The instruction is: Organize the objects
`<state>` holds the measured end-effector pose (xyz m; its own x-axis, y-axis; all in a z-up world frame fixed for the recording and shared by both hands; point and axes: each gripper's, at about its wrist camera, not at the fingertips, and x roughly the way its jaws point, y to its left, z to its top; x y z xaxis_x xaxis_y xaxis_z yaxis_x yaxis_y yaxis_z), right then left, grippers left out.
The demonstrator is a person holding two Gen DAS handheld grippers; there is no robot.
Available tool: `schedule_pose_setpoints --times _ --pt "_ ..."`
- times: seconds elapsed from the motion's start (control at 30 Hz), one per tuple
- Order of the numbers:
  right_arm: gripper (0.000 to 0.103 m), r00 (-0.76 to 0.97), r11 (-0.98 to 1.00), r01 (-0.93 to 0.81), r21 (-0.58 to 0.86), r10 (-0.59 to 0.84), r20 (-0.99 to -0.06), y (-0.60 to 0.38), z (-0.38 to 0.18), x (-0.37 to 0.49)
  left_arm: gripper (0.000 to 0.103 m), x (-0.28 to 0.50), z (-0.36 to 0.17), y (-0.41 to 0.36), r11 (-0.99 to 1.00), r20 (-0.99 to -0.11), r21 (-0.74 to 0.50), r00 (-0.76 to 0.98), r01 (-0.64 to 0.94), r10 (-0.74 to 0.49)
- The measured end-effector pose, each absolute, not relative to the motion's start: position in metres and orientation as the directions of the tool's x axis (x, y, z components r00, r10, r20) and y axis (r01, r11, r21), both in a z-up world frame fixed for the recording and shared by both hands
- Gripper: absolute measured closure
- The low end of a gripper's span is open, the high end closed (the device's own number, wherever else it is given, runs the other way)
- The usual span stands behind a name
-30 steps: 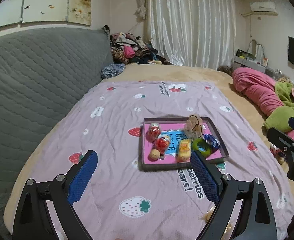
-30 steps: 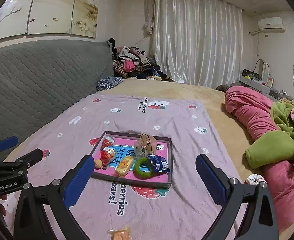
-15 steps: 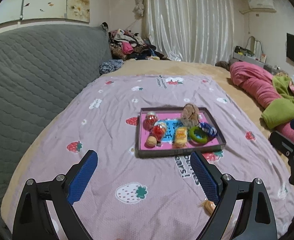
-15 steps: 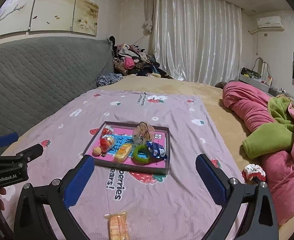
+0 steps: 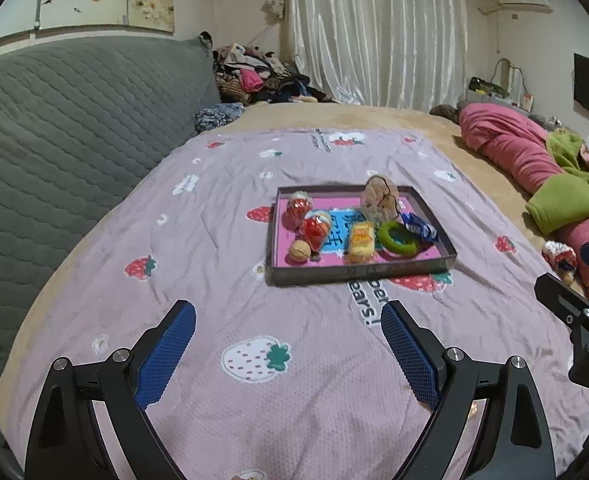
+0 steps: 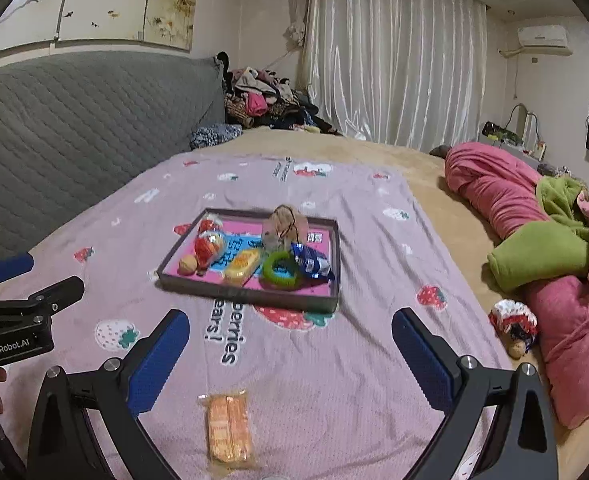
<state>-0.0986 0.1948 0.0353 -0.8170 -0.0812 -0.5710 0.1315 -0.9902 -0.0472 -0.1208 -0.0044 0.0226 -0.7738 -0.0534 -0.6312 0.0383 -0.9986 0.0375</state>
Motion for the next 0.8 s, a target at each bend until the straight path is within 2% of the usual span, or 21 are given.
schedule_pose_setpoints --times 0.37,0.8 --pt "0.001 -0.790 -0.991 0.126 -0.049 -0.070 -0.609 0.198 0.014 -0.090 0.009 -0.113 -0.005 0.009 -1.000 -0.673 0.030 -0.739 0.004 -0.023" --pt "0.001 -0.779 -0.993 0.113 -0.039 -0.064 -0.624 0.203 -0.008 -0.085 0.009 -0.111 -0.022 0.013 -0.999 -0.681 0.039 -0.732 0.007 -0.032"
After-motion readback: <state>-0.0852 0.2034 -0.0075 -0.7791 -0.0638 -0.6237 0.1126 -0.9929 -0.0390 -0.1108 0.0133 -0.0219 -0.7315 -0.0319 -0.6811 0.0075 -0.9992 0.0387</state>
